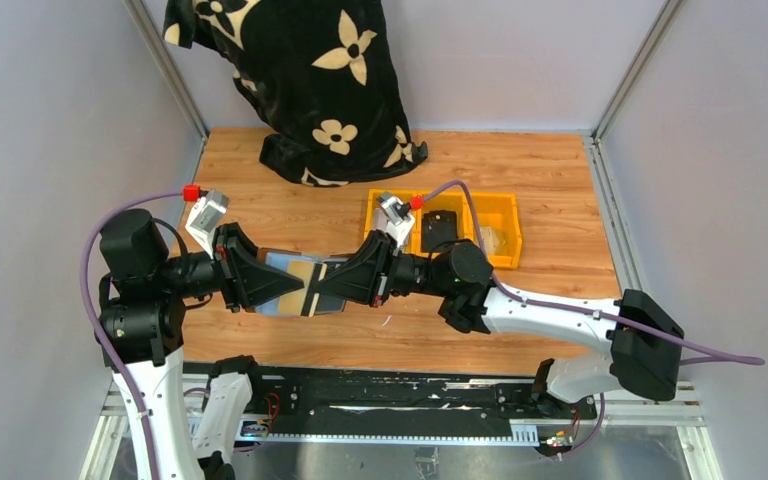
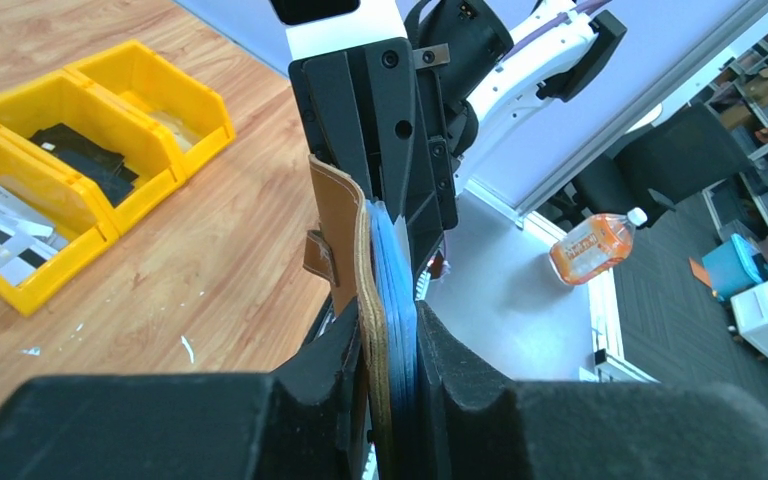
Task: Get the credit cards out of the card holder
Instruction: Remove the credit card from the card holder, then place the credit card in the storage box, then remove the credit card from the card holder.
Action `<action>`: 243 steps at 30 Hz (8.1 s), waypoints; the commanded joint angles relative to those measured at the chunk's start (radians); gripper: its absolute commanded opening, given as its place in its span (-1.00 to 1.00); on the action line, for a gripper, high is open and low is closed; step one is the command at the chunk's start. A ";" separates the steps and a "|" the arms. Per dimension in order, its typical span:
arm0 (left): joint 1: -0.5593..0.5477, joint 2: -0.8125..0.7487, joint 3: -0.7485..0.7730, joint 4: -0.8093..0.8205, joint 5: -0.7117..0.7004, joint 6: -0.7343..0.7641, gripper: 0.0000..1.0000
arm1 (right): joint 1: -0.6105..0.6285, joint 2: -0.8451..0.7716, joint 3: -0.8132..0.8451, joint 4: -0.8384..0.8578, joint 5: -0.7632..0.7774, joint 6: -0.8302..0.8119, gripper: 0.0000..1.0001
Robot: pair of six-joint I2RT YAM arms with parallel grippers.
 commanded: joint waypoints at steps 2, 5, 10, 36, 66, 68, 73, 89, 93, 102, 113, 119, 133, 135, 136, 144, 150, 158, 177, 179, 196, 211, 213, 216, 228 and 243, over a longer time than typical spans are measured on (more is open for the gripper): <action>-0.003 0.002 0.018 -0.013 0.069 -0.050 -0.57 | 0.001 -0.062 -0.058 -0.014 0.038 -0.026 -1.00; -0.003 0.010 0.026 -0.014 0.062 -0.053 -0.70 | 0.001 -0.078 -0.060 -0.044 0.030 -0.041 -1.00; -0.004 0.013 0.032 -0.013 0.042 -0.046 -1.00 | 0.001 -0.087 -0.062 -0.064 0.029 -0.048 -1.00; -0.003 0.023 0.038 -0.009 -0.123 -0.039 -0.96 | -0.093 -0.238 -0.075 -0.230 -0.027 -0.078 -1.00; -0.004 -0.001 0.035 -0.008 -0.289 0.056 -1.00 | -1.006 -0.077 0.226 -1.533 0.341 -0.761 -1.00; -0.005 0.003 0.034 -0.007 -0.285 0.057 -1.00 | -1.006 -0.018 0.230 -1.505 0.322 -0.765 -1.00; -0.004 0.011 0.052 -0.006 -0.274 0.054 -0.97 | -1.006 0.155 0.274 -1.466 0.245 -0.759 -1.00; -0.004 0.012 0.058 -0.007 -0.248 0.067 -0.95 | -1.007 0.417 0.379 -1.512 0.271 -0.780 -0.58; -0.003 0.019 0.070 -0.007 -0.227 0.064 -0.95 | -1.003 0.366 0.391 -1.531 0.319 -0.772 -0.30; -0.003 0.032 0.108 -0.007 -0.230 0.059 -0.96 | -0.902 0.020 0.435 -1.583 0.298 -0.736 -0.12; -0.004 0.101 0.195 -0.009 -0.265 0.022 -1.00 | -0.337 -0.414 0.005 -0.609 -0.016 -0.309 0.52; -0.004 0.092 0.207 -0.007 -0.263 -0.003 -1.00 | -0.080 -0.314 -0.076 -0.288 0.089 -0.305 0.54; -0.003 0.057 0.243 -0.008 -0.223 -0.043 -1.00 | 0.052 -0.104 -0.065 -0.028 0.244 -0.277 0.55; -0.004 0.058 0.249 -0.007 -0.221 -0.047 -1.00 | 0.052 -0.101 -0.069 -0.044 0.265 -0.279 0.56; -0.004 0.058 0.253 -0.008 -0.218 -0.047 -1.00 | 0.052 -0.104 -0.077 -0.046 0.277 -0.276 0.56; -0.003 0.062 0.274 -0.009 -0.215 -0.054 -1.00 | 0.051 -0.116 -0.118 -0.035 0.353 -0.240 0.57; -0.002 0.055 0.262 -0.009 -0.216 -0.053 -1.00 | 0.051 -0.060 -0.104 0.166 0.288 -0.164 0.51; -0.004 0.037 0.164 -0.007 -0.221 -0.017 -0.37 | 0.047 -0.083 -0.048 0.036 0.191 -0.173 -0.93; -0.004 -0.103 0.026 0.010 -0.111 0.224 1.00 | 0.042 0.070 0.881 -1.855 -0.041 -0.923 -1.00; -0.005 -0.116 0.002 0.010 -0.090 0.236 1.00 | 0.044 0.106 0.950 -1.921 -0.039 -0.955 -1.00; -0.389 -0.039 -0.179 0.009 -0.375 0.355 0.93 | 0.031 0.275 1.186 -2.175 -0.008 -1.117 -1.00; -0.497 0.104 -0.108 -0.125 -0.506 0.402 0.82 | 0.026 0.340 1.267 -2.255 -0.075 -1.208 -1.00; -0.499 0.110 -0.099 -0.158 -0.526 0.453 0.90 | 0.022 0.345 1.268 -2.255 -0.093 -1.217 -1.00; -0.499 0.091 -0.114 -0.161 -0.538 0.500 0.95 | 0.017 0.355 1.269 -2.251 -0.122 -1.229 -1.00; -0.499 0.095 -0.123 -0.162 -0.498 0.593 0.93 | 0.012 0.409 1.308 -2.259 -0.221 -1.293 -1.00; -0.499 0.132 -0.004 -0.158 -0.427 0.472 0.99 | 0.013 0.399 1.292 -2.269 -0.218 -1.286 -1.00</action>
